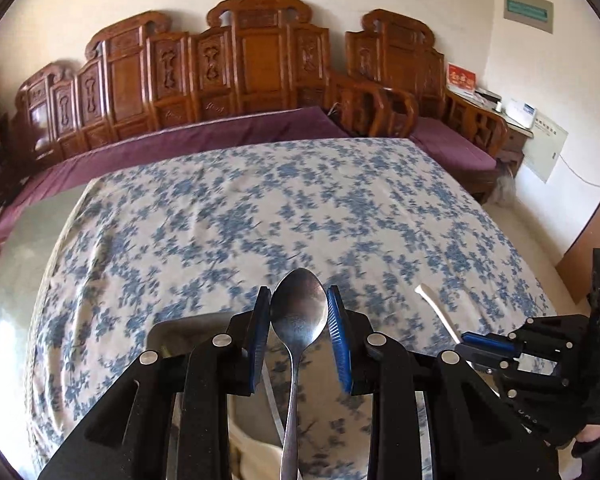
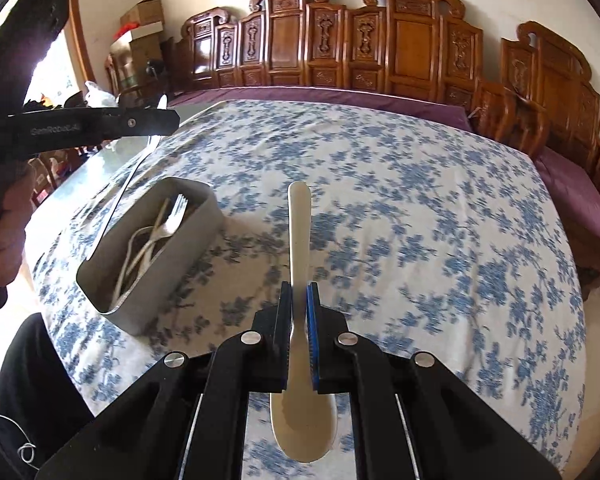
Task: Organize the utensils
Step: 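Carry the metal spoon into the grey tray with the left tool and open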
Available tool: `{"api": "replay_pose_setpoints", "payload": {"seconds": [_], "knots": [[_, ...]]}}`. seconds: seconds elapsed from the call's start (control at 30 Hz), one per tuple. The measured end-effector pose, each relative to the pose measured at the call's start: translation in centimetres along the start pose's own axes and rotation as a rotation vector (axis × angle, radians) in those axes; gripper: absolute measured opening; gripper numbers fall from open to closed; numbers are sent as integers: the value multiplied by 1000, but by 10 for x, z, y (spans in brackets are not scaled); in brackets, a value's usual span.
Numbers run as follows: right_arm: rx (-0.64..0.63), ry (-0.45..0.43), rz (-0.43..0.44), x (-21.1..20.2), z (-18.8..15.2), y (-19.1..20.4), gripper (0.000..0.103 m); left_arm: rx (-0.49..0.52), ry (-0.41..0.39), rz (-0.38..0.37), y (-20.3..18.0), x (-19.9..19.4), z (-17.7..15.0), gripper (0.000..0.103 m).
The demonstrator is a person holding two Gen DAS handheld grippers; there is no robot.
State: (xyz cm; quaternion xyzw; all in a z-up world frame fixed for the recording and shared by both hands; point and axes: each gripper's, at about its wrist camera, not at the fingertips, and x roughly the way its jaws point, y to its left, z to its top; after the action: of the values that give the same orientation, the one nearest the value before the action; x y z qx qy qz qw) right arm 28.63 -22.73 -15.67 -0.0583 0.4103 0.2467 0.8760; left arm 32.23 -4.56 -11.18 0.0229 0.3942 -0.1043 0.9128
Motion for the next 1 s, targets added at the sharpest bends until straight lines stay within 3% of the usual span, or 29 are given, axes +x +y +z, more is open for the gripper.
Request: {"api": "replay_pose_setpoints", "payload": {"seconds": [0.43,1.0], "knots": [[-12,22,52,22,6,35,9,-108,99,64,75,33,-39,26],[-14,19,89,28,16,63,9,-126,231,106,96,77,-72,27]]}}
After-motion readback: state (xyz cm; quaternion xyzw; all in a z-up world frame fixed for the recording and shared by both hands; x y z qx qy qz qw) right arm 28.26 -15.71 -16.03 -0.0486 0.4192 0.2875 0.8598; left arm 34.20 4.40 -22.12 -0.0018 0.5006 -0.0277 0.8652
